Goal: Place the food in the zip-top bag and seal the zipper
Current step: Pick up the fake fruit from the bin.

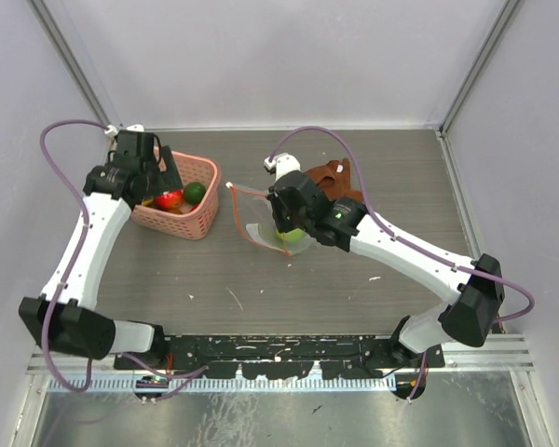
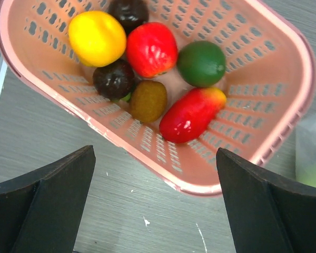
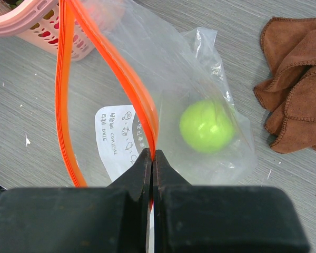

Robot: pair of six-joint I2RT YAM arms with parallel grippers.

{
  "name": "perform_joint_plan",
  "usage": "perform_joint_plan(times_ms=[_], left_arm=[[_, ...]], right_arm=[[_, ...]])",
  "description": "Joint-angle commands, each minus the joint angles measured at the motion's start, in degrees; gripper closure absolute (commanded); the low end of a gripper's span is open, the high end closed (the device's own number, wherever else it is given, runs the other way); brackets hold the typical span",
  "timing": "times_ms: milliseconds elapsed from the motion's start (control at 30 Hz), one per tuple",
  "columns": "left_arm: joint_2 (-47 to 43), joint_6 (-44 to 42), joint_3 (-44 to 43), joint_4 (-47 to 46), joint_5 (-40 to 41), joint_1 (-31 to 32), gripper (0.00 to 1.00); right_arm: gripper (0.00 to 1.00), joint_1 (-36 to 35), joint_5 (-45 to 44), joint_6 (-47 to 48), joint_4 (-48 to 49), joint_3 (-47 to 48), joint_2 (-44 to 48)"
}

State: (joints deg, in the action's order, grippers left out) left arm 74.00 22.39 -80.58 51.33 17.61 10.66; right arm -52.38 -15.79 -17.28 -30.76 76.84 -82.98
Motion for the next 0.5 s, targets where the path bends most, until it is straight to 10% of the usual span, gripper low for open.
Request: perform_joint_plan(times_ms=[0,467], left_arm=[[5.9,6.1,-6.8,3.6,2.5,-3.4,0.02],[26.1,11.7,-19.6,8.3,9.9,-10.2,0.02]], right_arm=[[1.00,0.2,-0.6,0.2,3.3,-0.1,2.4],[1.00,0.6,0.8,0.2,4.6,-1.0,2.2]])
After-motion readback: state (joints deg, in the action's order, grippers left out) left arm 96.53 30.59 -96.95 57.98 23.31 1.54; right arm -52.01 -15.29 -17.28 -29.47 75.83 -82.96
